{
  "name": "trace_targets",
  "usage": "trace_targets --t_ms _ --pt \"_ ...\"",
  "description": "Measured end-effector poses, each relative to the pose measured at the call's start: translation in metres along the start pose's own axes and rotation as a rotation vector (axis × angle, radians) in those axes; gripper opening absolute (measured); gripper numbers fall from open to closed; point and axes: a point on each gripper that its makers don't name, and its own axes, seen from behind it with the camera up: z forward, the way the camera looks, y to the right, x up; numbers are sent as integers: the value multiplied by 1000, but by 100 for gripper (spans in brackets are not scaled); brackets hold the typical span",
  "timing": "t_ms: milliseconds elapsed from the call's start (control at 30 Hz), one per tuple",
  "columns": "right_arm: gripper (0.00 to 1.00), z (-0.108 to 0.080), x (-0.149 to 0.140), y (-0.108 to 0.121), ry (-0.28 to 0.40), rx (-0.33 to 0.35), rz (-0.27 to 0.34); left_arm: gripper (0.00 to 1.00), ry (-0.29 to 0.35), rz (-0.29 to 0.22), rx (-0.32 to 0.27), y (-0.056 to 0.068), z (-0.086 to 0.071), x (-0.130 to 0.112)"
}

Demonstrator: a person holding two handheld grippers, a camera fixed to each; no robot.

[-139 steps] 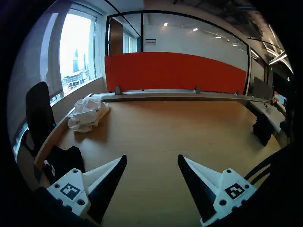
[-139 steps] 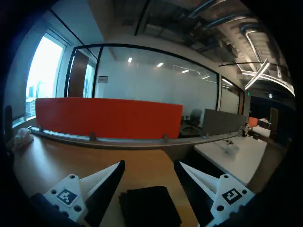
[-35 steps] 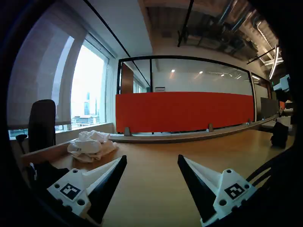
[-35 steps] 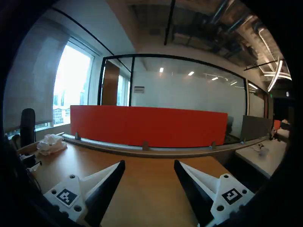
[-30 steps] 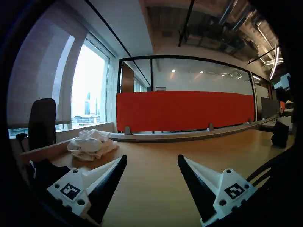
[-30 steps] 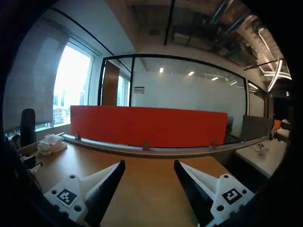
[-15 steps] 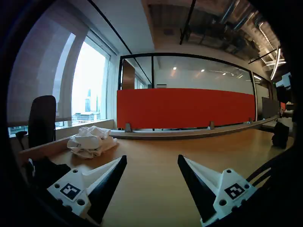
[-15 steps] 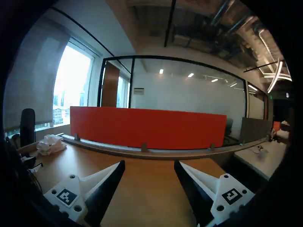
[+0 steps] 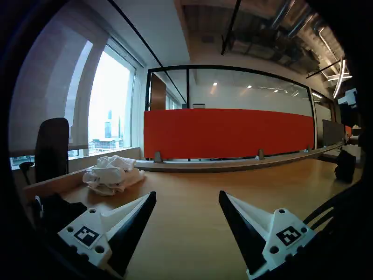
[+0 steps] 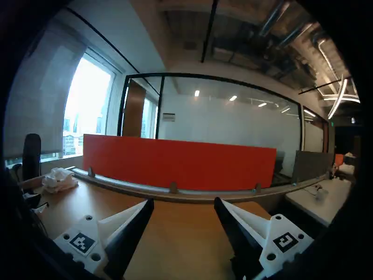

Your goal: Fold towel

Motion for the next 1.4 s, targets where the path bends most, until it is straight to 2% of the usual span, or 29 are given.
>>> trace_targets --t_ms 300,700,900,1200,1400 --pt "100 6 -2 26 32 -49 -1 100 1 -1 0 0 1 -2" --pt "100 2 -57 24 32 -44 93 100 1 -1 0 1 1 -3" --pt "100 3 -89 31 35 -61 103 100 1 -1 0 2 1 -3" --pt "100 4 -138 31 18 -42 139 100 1 -1 0 2 1 -4" --pt "100 3 -156 37 26 -63 136 100 1 -1 0 2 1 -4"
